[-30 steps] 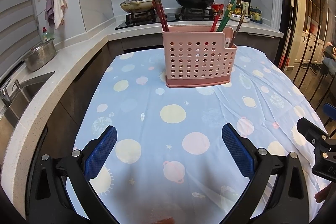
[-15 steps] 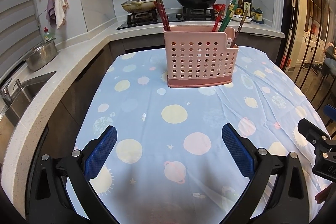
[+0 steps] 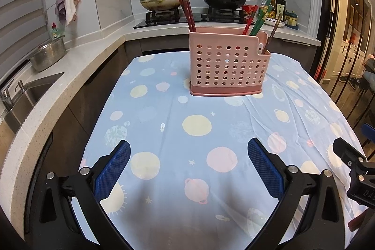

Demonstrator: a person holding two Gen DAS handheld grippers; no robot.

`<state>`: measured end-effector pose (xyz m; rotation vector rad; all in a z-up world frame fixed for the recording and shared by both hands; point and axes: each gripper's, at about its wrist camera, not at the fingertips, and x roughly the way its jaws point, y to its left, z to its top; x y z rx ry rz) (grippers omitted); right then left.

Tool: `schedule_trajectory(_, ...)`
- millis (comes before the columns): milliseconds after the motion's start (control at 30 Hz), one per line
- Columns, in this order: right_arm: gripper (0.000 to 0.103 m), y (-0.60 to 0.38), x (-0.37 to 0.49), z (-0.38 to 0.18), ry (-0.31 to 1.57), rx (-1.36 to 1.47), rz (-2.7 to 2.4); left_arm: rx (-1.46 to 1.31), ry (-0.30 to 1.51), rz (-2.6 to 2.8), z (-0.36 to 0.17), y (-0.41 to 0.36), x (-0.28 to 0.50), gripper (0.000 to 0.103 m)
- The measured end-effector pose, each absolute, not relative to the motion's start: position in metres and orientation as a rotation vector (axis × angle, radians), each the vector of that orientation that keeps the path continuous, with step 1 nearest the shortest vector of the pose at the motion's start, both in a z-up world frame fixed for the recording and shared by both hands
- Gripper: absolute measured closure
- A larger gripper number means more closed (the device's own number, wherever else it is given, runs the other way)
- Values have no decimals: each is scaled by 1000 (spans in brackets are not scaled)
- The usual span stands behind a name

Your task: Organize utensils

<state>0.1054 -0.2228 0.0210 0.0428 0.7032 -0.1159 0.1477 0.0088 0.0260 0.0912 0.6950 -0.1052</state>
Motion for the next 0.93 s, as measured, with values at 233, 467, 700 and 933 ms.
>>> schedule_trajectory(233,7,-223,105,21,703,44,-116,97,691,-109,26,9,146,7)
schedule_trajectory(467,7,-223,105,19,704,43,-119,99,689,-107,27,9,146,7)
schedule_trajectory(700,7,-224,105,20,702,45,-121,101,686,-105,29,8,144,7)
schedule_trajectory(933,7,-227,103,21,677,36,-143,100,678,-106,31,8,142,7)
